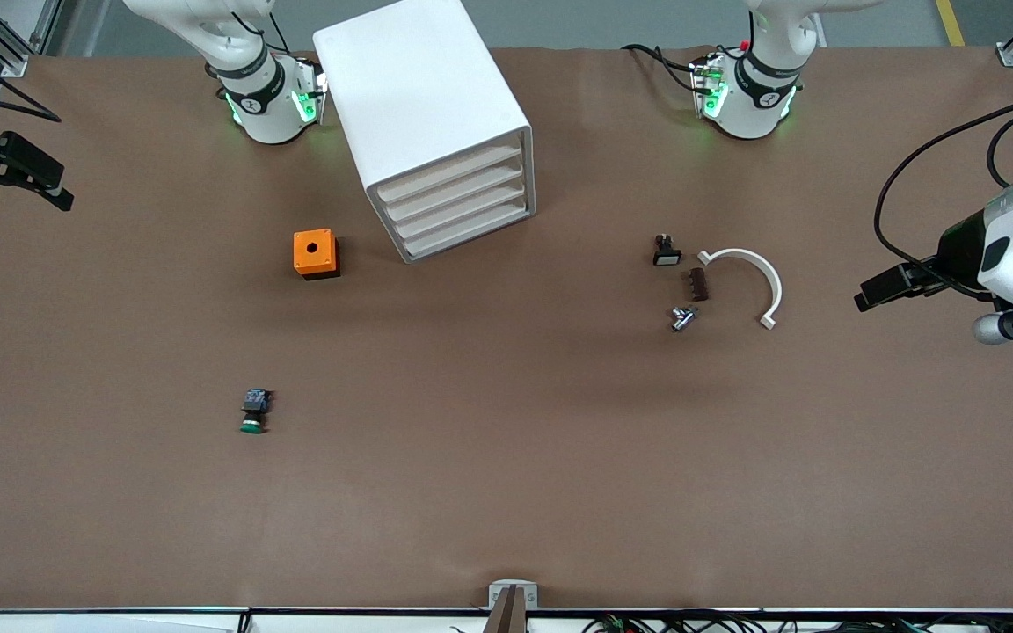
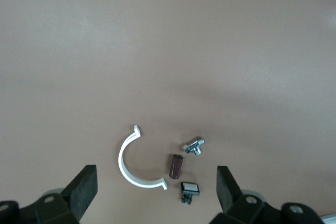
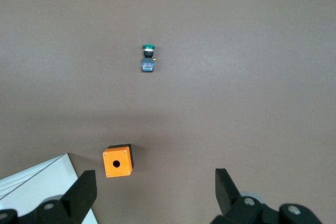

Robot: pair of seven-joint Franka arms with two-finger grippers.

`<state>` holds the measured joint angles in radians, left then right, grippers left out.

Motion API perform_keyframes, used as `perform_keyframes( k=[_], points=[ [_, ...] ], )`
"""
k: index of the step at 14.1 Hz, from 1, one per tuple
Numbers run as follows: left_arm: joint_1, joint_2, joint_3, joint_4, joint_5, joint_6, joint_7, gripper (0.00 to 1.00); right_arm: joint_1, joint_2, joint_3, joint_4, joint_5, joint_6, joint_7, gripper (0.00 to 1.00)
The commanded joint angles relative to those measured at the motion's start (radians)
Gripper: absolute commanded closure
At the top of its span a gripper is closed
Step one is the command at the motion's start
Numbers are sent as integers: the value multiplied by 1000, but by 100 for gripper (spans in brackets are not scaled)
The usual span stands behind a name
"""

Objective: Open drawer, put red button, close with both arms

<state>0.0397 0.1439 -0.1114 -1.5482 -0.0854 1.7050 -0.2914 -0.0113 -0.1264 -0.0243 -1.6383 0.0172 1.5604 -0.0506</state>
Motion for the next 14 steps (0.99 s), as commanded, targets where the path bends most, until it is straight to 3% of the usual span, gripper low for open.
perform_keyframes(
  k=[1,9,14],
  points=[
    [-17,-30,18,-33,16,34,18,0,-3,-1,6,9,-16,-10,11,0],
    [-12,-203,18,-240,16,88,20,0,-3,-2,6,11,-17,-23,11,0],
    [-9,-202,15,-245,18,88,23,0,-3,-1,6,8,-16,-42,17,0]
  ],
)
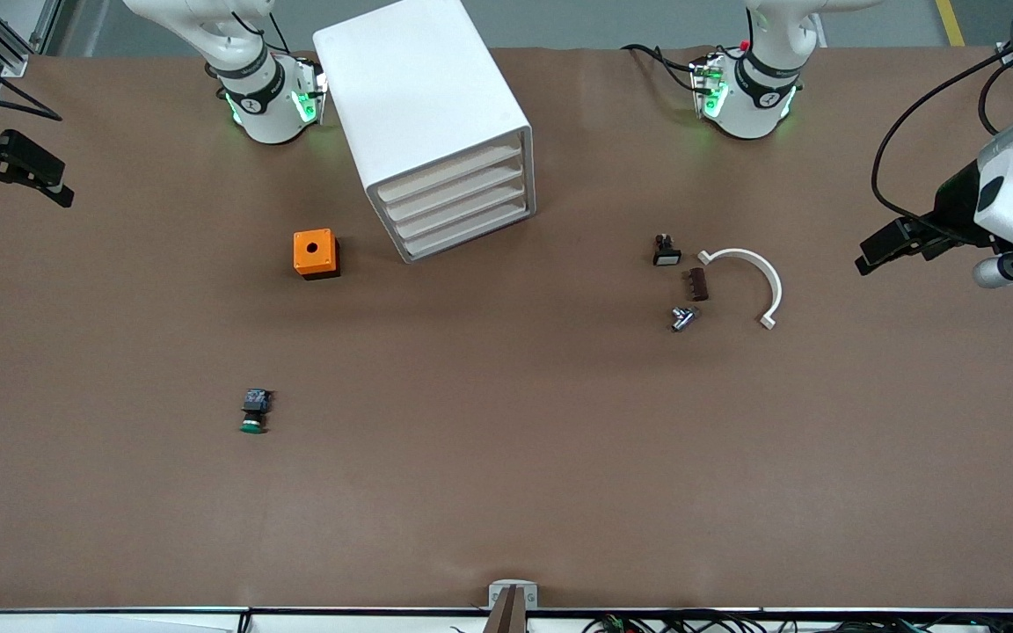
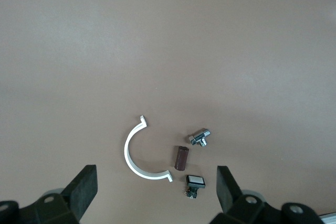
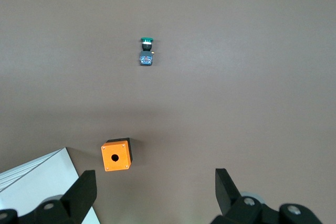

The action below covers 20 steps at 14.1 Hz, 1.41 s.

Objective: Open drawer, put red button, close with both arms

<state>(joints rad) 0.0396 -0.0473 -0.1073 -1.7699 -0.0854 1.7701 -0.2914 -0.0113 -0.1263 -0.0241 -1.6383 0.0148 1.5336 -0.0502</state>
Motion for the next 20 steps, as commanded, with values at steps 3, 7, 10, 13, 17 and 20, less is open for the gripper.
perform_keyframes(
  k=[3,7,10,13,17,20],
  points=[
    [-12,27,11,23,19,17,31,0,-3,-1,7,8,-13,-15,13,0],
    [-7,46,11,72,18,11,118,0,-3,-1,6,8,-13,-15,16,0],
    [-12,58,8,79,18,8,117,0,-3,-1,7,8,-13,-15,18,0],
    [-12,57,6,79,19,-9,118,0,-6,-1,6,8,-13,-38,26,0],
    [-13,60,5,79,19,-12,120,0,-6,-1,6,8,-12,-44,49,0],
    [-9,50,5,81,19,-14,120,0,-6,-3,6,8,-1,-43,61,0]
  ],
)
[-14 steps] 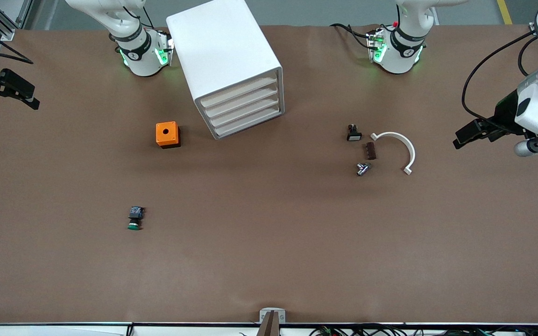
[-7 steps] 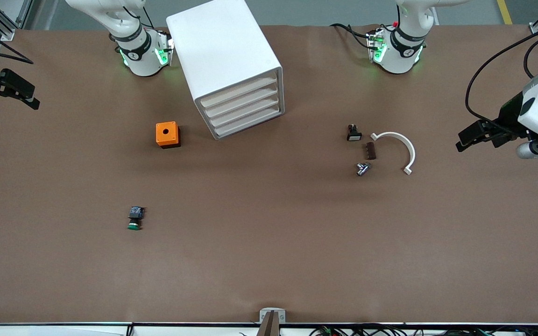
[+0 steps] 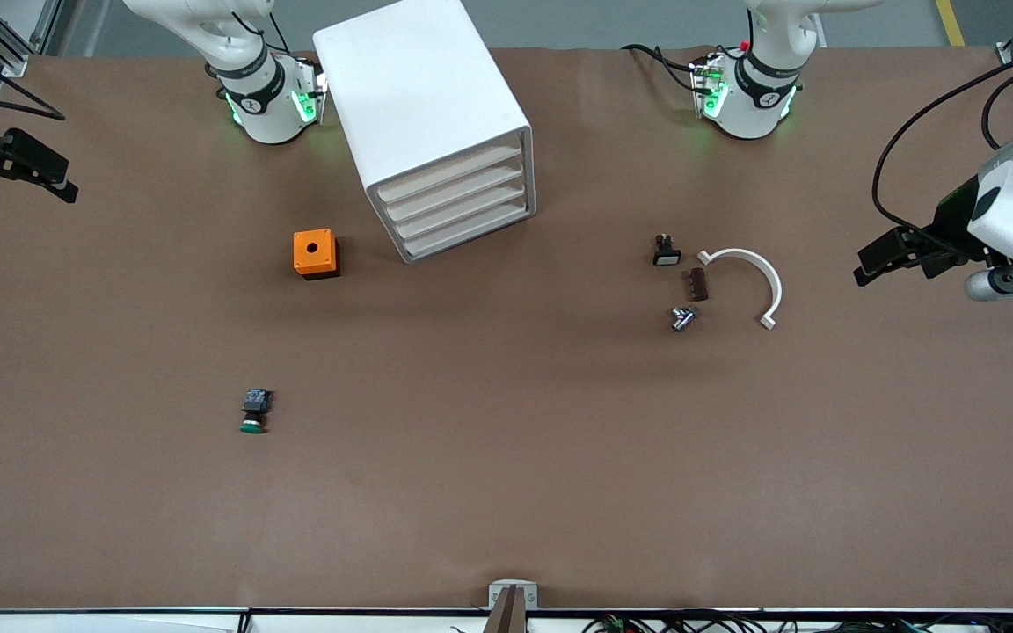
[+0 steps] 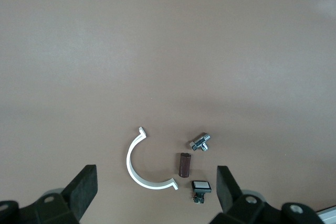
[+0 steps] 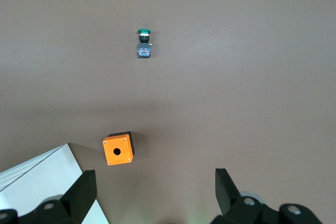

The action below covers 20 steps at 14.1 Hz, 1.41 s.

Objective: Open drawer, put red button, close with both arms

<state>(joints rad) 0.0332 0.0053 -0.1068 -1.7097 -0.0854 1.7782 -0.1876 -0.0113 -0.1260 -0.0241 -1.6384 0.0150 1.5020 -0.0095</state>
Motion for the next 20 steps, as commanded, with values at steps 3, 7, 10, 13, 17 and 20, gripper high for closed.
perform_keyframes(
  k=[3,7,10,13,17,20],
  points=[
    [1,5,10,91,21,-100,16,0,-6,-3,6,8,-1,-8,20,0],
    [-12,7,2,134,99,-128,17,0,-6,-6,6,8,2,-5,22,0],
    [-12,9,2,142,98,-128,17,0,-7,-6,6,8,5,-3,22,0],
    [-9,7,1,154,87,-143,8,0,-7,-6,6,8,10,-3,22,0],
    [-4,7,2,153,87,-161,7,0,-10,-6,3,8,37,-3,19,0],
    [-4,9,1,153,87,-161,7,0,-9,-6,3,8,25,-3,17,0]
  ],
)
